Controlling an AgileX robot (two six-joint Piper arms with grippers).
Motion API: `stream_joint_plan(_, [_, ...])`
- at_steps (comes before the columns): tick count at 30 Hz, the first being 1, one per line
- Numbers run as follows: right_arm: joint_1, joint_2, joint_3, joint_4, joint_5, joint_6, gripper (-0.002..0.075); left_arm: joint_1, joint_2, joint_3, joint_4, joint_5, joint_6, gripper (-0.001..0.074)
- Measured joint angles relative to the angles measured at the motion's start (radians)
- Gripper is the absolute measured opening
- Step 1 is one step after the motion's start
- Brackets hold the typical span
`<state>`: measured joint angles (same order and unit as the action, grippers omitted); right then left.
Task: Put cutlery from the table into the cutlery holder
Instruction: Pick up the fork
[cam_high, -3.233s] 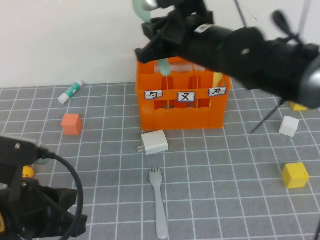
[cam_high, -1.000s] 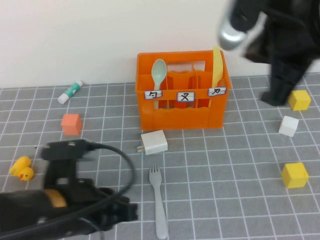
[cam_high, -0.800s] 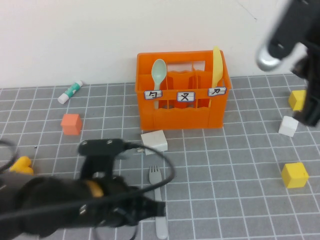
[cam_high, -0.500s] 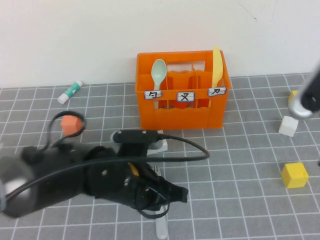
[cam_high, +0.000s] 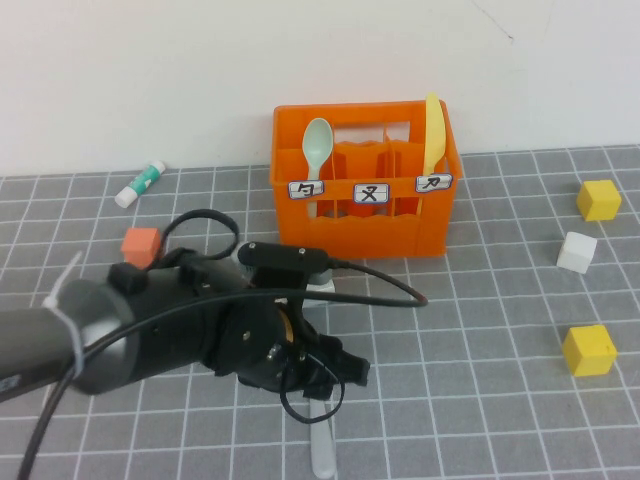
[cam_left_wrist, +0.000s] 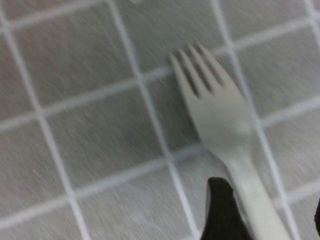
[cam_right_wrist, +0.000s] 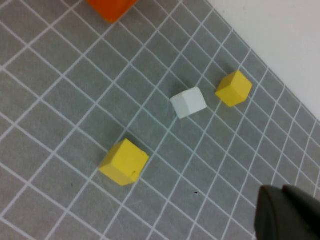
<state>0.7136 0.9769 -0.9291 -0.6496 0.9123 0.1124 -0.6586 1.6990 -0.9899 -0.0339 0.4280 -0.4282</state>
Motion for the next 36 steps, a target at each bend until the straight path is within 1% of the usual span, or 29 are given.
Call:
stream_joint_plan(1, [0.0, 0.0, 0.0, 0.002, 0.002, 0.002, -0.0001, 0.0, 0.014, -0.011, 0.048, -0.002, -0.044, 0.0359])
stream_joint_plan(4, [0.0, 0.0, 0.0, 0.005, 0.004, 0.005, -0.0001, 0.0, 0.055, -0.044, 0.111, -0.004, -0.094, 0.0363])
stream_joint_plan(9, [0.0, 0.0, 0.0, 0.022, 0.006, 0.005, -0.0001, 0.0, 0.131, -0.122, 0.135, 0.01, -0.111, 0.0365])
stream_joint_plan(13, [0.0, 0.0, 0.0, 0.028, 0.008, 0.009, -0.0001, 0.0, 0.179, -0.177, 0.146, 0.076, -0.115, 0.0365])
stream_joint_plan(20, [0.0, 0.0, 0.0, 0.03, -0.001, 0.009, -0.0001, -0.007, 0.193, -0.198, 0.17, 0.118, -0.132, 0.0364])
stream_joint_plan(23, [0.0, 0.0, 0.0, 0.03, -0.013, 0.009, -0.0001, -0.007, 0.194, -0.2, 0.17, 0.126, -0.132, 0.034])
stream_joint_plan(27, [0.0, 0.0, 0.0, 0.03, -0.013, 0.009, -0.0001, -0.007, 0.195, -0.204, 0.174, 0.142, -0.134, 0.0248])
stream_joint_plan(28, [0.0, 0.0, 0.0, 0.03, -0.013, 0.009, -0.0001, -0.007, 0.195, -0.204, 0.176, 0.149, -0.134, 0.0237])
stream_joint_plan(36, [0.0, 0.0, 0.0, 0.03, -0.015, 0.009, -0.0001, -0.007, 0.195, -0.206, 0.176, 0.155, -0.134, 0.0237])
